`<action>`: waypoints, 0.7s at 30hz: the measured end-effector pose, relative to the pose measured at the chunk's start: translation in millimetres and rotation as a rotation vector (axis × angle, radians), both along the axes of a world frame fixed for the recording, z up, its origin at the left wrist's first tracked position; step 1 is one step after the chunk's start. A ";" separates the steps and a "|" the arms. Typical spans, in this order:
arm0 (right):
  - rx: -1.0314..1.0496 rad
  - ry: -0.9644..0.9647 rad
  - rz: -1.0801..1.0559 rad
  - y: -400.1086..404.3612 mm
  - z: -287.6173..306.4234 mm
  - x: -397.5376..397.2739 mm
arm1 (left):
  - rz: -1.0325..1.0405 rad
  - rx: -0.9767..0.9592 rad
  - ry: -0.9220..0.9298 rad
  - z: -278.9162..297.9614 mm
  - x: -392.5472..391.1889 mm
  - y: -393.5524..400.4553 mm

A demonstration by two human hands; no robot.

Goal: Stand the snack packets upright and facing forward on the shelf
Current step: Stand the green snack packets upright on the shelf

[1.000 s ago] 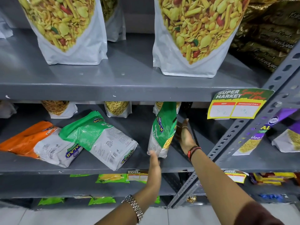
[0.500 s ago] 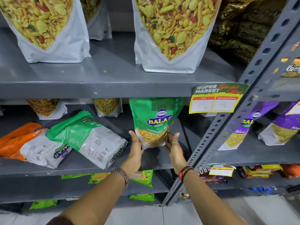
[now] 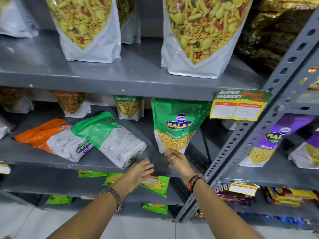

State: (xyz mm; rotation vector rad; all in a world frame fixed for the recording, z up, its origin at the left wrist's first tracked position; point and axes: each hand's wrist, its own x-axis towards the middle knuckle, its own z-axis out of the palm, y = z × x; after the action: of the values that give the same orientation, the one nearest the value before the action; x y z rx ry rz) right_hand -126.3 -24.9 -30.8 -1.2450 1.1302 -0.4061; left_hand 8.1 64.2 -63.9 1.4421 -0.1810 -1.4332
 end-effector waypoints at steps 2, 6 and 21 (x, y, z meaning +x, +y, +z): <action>-0.075 0.001 0.090 1.8 6.7 17.6 | -0.023 0.038 0.004 -1.6 14.8 21.9; -0.289 0.020 0.196 5.8 17.3 65.7 | 0.001 0.112 -0.051 1.0 57.4 67.1; -0.201 0.352 0.215 -25.8 14.1 200.3 | 0.243 -0.002 0.016 19.3 159.5 50.7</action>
State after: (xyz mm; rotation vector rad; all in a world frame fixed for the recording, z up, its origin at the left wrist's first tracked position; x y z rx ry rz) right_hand 74.0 -50.7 -16.6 -1.6428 1.2558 -0.1415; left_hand 167.6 114.9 -44.7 1.3987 0.0032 -1.2450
